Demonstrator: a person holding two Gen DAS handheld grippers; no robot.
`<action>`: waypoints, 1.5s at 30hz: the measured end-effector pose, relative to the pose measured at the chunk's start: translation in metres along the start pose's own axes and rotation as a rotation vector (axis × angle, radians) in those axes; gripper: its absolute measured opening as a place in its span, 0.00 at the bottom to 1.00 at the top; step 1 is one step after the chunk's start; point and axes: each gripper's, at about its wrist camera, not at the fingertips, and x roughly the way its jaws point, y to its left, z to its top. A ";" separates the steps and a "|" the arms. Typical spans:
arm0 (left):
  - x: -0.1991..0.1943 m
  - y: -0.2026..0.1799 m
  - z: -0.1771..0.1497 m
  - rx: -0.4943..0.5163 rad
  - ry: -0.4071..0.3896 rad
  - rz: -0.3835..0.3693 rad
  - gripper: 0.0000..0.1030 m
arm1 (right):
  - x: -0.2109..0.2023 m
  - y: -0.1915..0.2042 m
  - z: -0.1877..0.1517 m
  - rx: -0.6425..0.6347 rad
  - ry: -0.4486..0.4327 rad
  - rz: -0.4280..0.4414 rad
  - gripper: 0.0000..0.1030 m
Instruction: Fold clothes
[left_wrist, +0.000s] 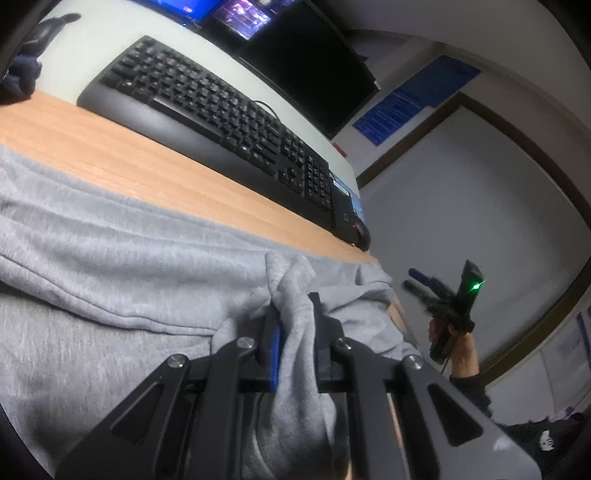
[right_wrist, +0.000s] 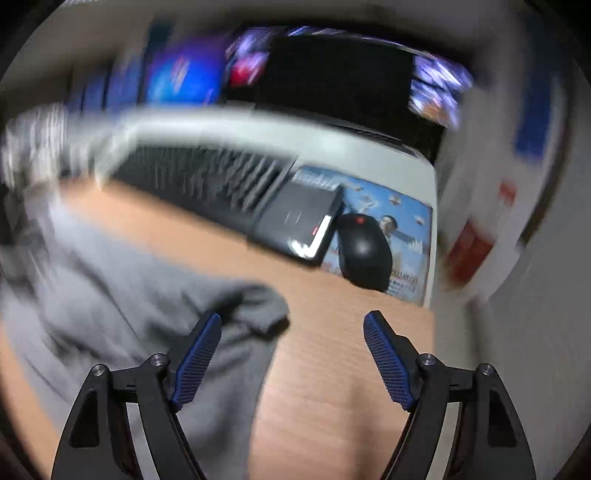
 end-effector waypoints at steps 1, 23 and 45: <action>0.003 -0.001 0.001 0.005 0.009 0.009 0.10 | 0.010 0.012 0.001 -0.057 0.034 -0.017 0.78; 0.001 -0.039 -0.023 0.230 0.053 0.170 0.14 | -0.036 0.026 0.009 0.180 -0.058 0.222 0.79; 0.053 -0.067 0.017 0.335 0.213 0.378 0.06 | -0.012 0.118 -0.043 0.257 0.016 0.462 0.87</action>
